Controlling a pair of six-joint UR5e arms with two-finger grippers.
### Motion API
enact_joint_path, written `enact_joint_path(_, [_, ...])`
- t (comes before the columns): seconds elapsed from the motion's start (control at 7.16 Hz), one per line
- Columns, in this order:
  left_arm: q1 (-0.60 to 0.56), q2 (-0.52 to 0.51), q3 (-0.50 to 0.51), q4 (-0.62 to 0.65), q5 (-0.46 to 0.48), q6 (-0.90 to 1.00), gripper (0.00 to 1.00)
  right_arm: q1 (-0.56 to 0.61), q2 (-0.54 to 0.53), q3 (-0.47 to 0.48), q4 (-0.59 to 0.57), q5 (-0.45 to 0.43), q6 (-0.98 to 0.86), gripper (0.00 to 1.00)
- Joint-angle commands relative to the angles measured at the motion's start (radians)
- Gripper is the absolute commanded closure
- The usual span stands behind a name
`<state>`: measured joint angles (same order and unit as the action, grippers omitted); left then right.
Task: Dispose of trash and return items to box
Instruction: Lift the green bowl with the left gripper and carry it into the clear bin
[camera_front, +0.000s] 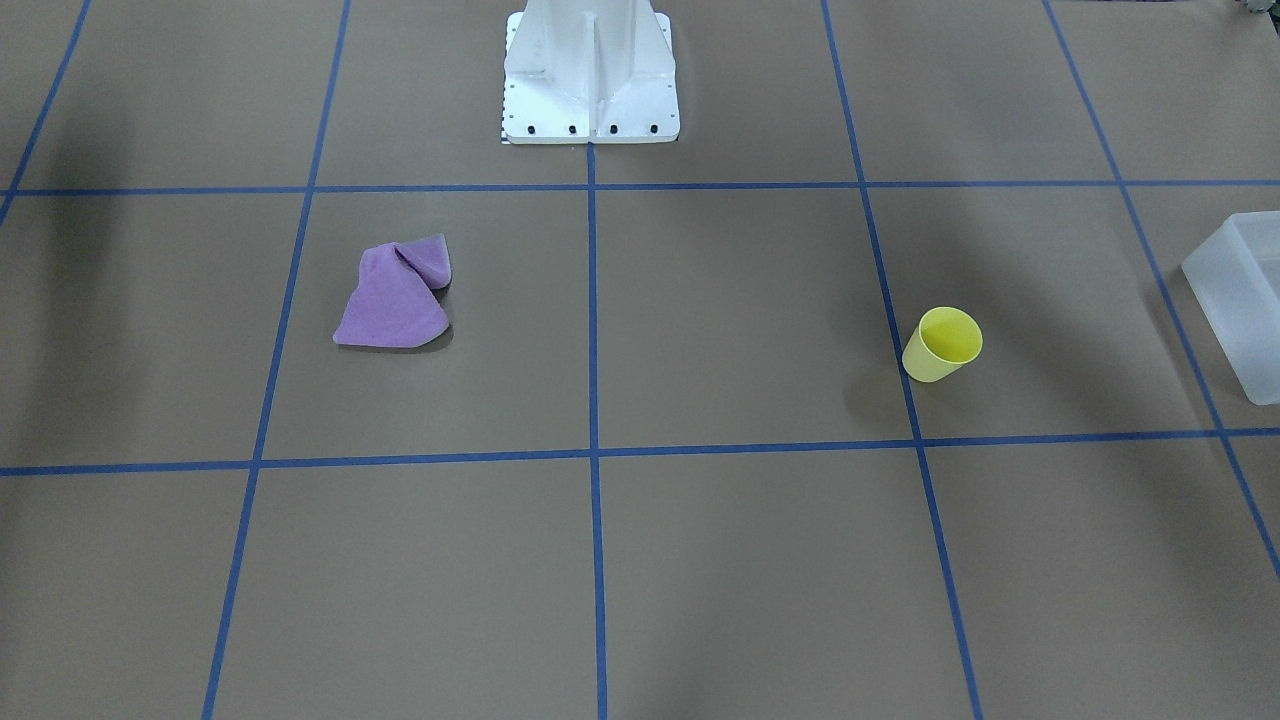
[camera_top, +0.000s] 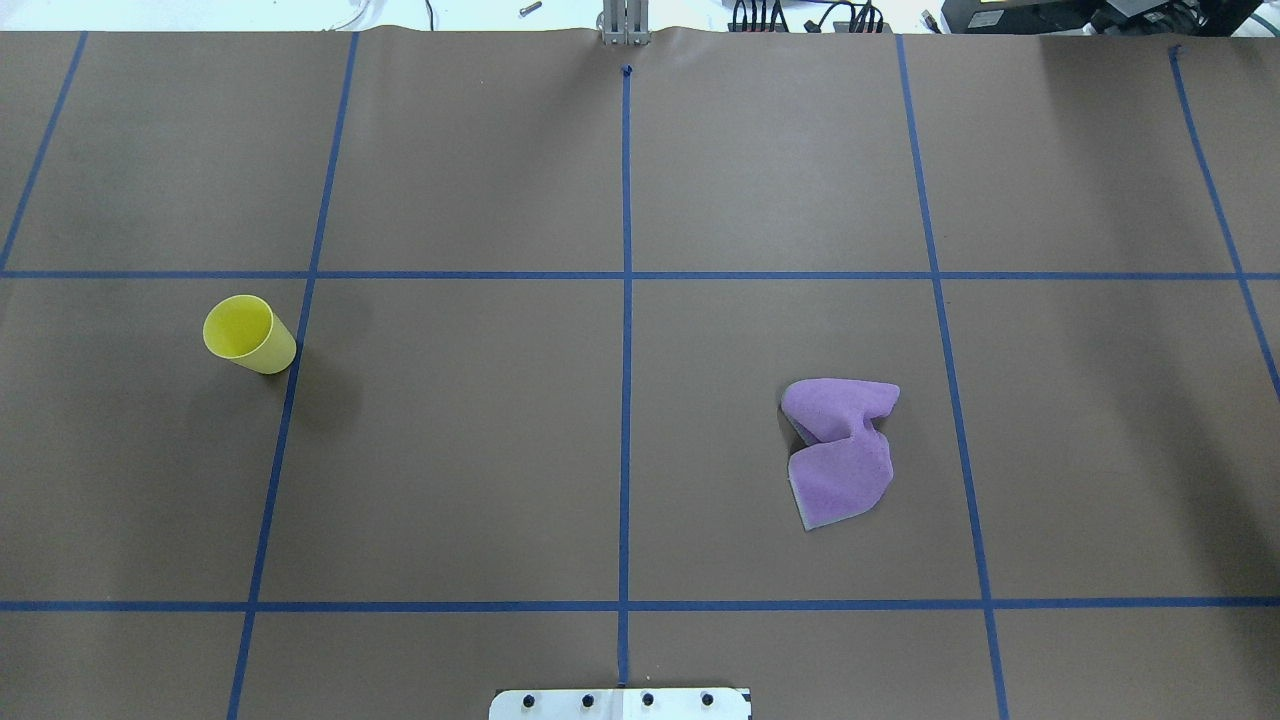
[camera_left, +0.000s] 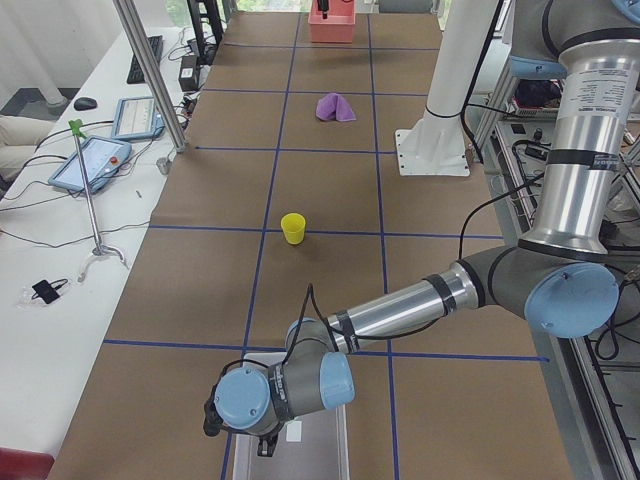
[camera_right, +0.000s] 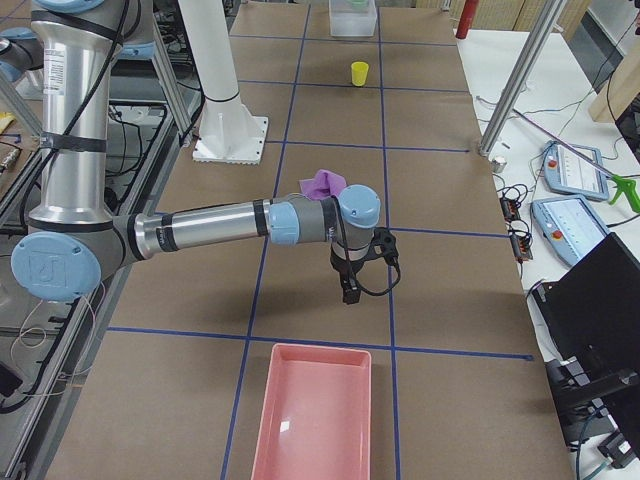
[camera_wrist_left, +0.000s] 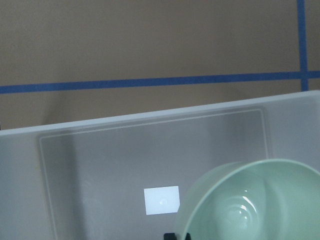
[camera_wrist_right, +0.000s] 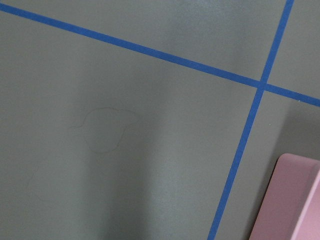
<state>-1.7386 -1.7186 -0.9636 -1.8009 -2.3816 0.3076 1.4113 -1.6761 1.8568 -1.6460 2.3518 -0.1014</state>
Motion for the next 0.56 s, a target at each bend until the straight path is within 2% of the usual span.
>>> enact_joint_path(0.0, [-0.001, -0.047, 0.217, -0.157, 0.001, -0.01, 1.0, 0.0, 0.001, -0.001, 0.0, 0.0, 0.0, 0.0])
enact_joint_path(0.14, [-0.001, -0.056, 0.276, -0.21, 0.001, -0.012, 1.0, 0.0, 0.001, -0.004, 0.0, -0.002, 0.0, 0.0])
enact_joint_path(0.42, [-0.001, -0.074, 0.328, -0.213, 0.001, -0.012, 1.0, 0.0, 0.001, -0.004, 0.0, 0.0, 0.002, 0.0])
